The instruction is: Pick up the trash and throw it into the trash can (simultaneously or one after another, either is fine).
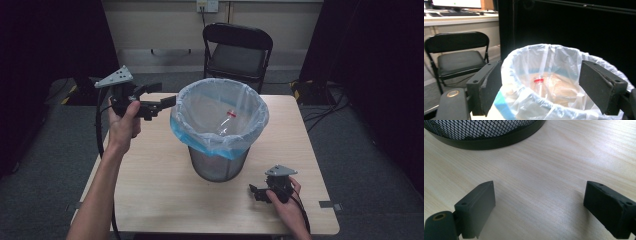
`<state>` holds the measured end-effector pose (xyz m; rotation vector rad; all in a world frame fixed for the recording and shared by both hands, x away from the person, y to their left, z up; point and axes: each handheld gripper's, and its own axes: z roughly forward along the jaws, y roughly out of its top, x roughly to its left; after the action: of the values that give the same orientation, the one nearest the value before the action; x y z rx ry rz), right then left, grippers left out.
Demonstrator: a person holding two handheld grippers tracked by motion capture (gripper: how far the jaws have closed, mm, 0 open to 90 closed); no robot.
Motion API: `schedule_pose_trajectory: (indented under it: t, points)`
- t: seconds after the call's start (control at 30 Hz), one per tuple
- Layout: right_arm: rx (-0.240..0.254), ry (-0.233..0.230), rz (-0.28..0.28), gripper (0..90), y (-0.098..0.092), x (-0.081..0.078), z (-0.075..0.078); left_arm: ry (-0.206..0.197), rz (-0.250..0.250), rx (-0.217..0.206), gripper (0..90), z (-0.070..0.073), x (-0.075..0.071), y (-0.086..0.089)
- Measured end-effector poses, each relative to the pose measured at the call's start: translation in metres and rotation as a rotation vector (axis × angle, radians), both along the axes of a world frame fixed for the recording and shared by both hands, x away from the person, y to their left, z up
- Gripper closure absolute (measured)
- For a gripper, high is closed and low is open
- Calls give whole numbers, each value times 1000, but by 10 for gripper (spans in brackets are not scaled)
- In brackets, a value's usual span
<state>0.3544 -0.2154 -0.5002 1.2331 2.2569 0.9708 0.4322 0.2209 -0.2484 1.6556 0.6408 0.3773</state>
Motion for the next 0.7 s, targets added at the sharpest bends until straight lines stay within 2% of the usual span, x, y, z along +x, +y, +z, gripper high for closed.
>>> schedule_pose_trajectory:
  t: [0.17, 0.3, 0.7]
  points:
    - [0, 0, 0, 95, 0, 0, 0, 7, 31, -9, 182, -4, -5, 9]
    - [0, 0, 0, 95, 0, 0, 0, 14, 56, 0, 181, -8, -8, 17]
    - [0, -1, 0, 95, 0, 0, 0, 13, 139, 53, 179, -22, -19, 40]
